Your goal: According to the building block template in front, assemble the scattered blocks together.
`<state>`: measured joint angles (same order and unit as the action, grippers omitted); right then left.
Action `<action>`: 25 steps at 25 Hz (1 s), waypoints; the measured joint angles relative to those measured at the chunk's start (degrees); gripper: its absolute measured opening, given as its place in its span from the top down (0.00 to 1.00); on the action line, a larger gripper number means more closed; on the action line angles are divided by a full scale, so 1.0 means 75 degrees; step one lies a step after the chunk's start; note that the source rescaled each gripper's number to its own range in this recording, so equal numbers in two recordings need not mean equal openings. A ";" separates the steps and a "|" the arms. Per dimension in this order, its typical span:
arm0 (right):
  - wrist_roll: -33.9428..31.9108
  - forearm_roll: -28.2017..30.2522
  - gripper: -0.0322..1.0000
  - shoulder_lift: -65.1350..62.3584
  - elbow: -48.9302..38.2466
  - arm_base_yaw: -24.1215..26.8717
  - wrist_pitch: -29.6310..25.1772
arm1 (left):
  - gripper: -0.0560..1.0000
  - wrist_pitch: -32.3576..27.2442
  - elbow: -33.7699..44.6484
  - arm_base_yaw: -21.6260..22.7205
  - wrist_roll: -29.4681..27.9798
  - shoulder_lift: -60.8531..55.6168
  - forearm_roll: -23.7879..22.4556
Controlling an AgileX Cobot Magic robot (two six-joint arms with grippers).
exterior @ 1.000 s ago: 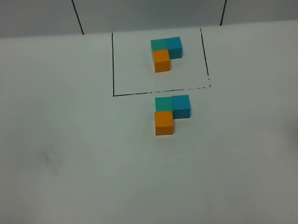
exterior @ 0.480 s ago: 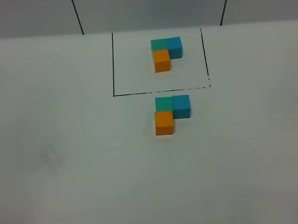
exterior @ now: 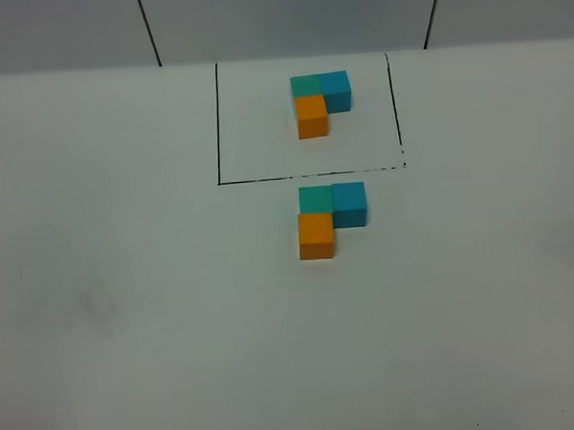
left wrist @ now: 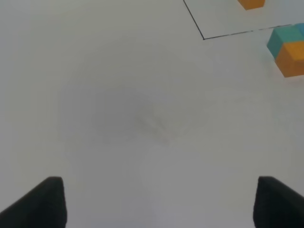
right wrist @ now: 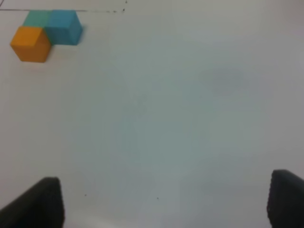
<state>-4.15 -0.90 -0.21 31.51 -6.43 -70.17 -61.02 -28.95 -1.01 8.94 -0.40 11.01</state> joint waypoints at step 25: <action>-0.1232 0.0980 0.25 -0.0007 -0.0044 -0.0143 0.0227 | 0.22 0.0000 0.0000 0.0000 0.0025 0.0021 0.0000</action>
<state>-13.39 6.45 -0.27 31.18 -7.51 -68.46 -61.02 -28.95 -1.01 9.13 -0.24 11.01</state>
